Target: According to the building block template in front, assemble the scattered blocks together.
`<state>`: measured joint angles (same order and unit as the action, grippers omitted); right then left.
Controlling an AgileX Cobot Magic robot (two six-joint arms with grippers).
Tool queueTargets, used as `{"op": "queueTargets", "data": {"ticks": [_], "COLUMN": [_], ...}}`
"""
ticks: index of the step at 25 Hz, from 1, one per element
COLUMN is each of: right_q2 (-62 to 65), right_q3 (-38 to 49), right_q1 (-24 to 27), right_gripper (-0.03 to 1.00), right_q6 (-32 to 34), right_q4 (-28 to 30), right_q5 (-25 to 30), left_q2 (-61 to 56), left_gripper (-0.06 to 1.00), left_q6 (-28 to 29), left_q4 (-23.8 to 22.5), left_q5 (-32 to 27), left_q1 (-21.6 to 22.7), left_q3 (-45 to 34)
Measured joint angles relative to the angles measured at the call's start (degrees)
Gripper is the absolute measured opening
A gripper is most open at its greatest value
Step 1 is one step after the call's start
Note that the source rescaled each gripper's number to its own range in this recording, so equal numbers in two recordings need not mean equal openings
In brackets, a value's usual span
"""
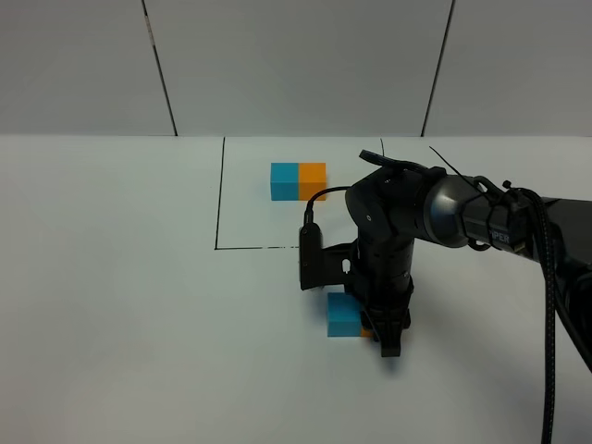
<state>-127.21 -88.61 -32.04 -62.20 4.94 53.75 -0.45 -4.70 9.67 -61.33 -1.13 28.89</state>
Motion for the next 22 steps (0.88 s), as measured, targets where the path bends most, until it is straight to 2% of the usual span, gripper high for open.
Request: {"op": "queueTargets", "data": {"ticks": [22], "right_q2": [0.07], "right_q3": [0.0], "right_q1": [0.0], "right_gripper": [0.01], "right_q6": [-0.41], "right_q4": [-0.86], "right_q5": [-1.07], "left_q2": [0.0], "left_gripper": [0.6], "left_q6": [0.0], "left_q4": [0.0], "left_q5": [0.0], "left_q1": [0.0], "left_q3": [0.0]}}
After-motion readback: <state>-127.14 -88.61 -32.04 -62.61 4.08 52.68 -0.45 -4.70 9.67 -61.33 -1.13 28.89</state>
